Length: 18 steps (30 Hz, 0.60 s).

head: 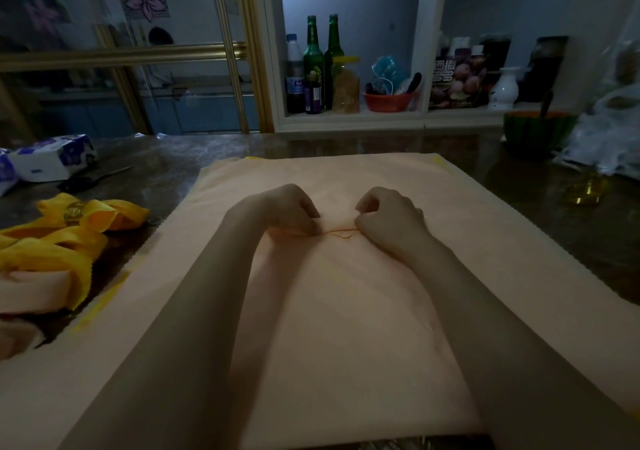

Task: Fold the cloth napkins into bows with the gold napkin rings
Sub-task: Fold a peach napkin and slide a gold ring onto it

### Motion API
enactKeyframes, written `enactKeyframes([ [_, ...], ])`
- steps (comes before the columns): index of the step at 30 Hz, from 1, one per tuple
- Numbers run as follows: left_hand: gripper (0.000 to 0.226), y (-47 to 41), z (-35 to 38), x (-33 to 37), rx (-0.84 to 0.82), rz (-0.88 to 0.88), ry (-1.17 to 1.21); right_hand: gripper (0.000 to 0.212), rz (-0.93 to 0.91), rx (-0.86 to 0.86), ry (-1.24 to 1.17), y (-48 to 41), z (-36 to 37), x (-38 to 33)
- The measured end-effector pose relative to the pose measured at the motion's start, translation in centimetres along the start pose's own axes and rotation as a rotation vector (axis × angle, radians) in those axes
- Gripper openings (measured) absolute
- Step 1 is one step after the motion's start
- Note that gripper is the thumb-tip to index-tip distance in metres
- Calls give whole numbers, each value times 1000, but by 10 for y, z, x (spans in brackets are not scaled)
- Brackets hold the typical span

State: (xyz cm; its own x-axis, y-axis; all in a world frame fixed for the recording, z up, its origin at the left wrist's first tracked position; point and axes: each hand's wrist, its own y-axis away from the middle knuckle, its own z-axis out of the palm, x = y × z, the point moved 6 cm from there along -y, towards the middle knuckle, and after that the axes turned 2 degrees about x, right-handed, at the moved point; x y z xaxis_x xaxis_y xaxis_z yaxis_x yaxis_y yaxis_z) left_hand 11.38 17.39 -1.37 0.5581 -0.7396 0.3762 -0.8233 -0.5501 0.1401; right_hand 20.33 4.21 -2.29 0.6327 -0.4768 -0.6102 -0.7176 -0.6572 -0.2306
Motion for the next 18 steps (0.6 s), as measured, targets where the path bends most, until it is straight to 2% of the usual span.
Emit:
enactKeyframes([
  [2,27,-1,2,3,32,11,32,28,-16,-8,-8,0,0,0],
  [5,9,-3,1,3,83,18,57,21,-52,17,33,1,1,-4],
  [8,9,-2,-2,6,49,-7,67,11,-100,40,66,3,4,-12],
  [11,28,2,-5,6,-36,-55,120,11,-118,28,105,4,4,-15],
  [14,37,4,-3,4,-73,-74,74,11,-76,-17,163,3,3,-11],
  [18,30,5,0,-2,-94,-62,2,24,0,-35,100,2,-1,-7],
])
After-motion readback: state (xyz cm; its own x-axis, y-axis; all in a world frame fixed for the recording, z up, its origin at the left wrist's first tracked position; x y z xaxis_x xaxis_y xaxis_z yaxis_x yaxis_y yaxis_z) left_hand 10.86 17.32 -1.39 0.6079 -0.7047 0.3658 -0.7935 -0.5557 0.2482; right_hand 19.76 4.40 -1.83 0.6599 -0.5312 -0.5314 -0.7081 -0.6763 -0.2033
